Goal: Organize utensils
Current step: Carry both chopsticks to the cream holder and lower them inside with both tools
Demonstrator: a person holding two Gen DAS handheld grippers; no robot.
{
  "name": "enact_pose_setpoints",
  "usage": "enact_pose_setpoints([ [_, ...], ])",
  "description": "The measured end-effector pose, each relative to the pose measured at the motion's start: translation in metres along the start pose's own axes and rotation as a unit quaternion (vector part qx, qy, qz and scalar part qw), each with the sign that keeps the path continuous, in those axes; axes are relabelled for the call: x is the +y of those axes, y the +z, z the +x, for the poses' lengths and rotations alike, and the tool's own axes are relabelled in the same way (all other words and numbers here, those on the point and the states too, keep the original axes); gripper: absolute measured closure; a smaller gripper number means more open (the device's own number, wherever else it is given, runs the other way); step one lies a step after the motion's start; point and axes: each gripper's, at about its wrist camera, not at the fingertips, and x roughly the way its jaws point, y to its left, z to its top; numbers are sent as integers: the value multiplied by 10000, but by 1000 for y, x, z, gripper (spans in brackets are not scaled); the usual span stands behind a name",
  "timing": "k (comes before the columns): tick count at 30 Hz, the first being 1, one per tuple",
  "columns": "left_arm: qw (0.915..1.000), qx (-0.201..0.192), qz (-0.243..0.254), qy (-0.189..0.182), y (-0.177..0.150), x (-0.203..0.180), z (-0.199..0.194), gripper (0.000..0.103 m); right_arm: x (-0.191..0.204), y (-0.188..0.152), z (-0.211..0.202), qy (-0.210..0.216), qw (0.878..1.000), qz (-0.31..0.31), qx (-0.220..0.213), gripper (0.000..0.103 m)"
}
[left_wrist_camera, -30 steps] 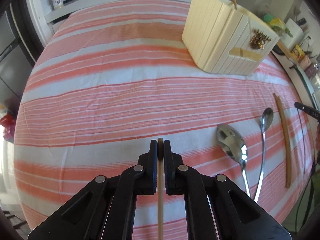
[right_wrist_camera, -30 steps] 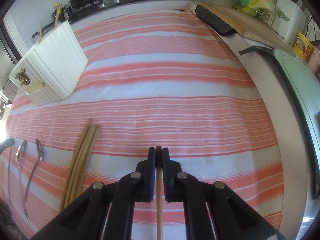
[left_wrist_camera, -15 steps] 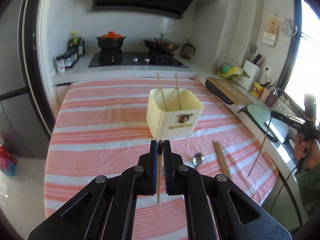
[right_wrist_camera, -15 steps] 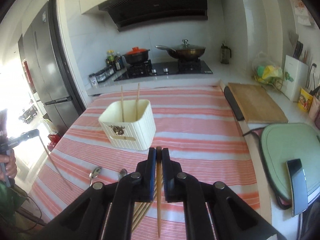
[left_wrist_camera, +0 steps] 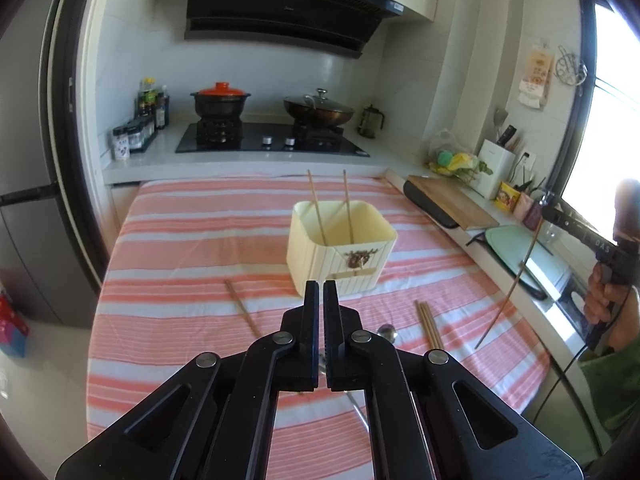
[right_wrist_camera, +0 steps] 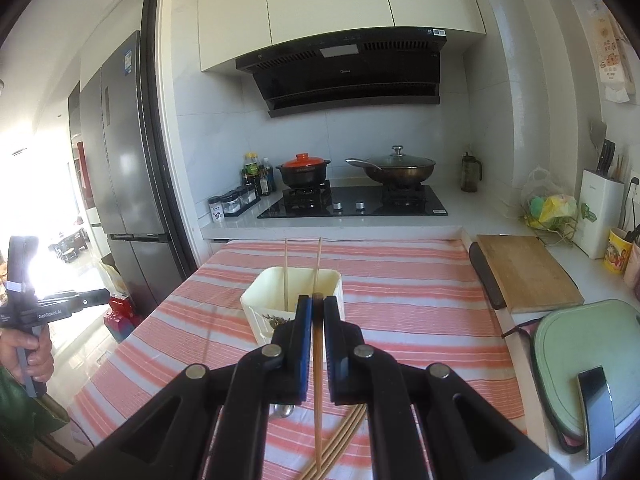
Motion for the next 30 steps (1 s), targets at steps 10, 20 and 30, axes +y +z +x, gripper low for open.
enact_pose_setpoints([
  [10,9927,865,-727,425,0,57,83,35,6,-1,2,198,9998,19,67,97],
  [20,9593,2377,-1143,1010,-8,105,268,48,-1,-8,10,434,9985,249,204,97],
  [30,9562,2380,-1088,1309,-19,109,292,100,-10,-15,17,401,9982,302,333,97],
])
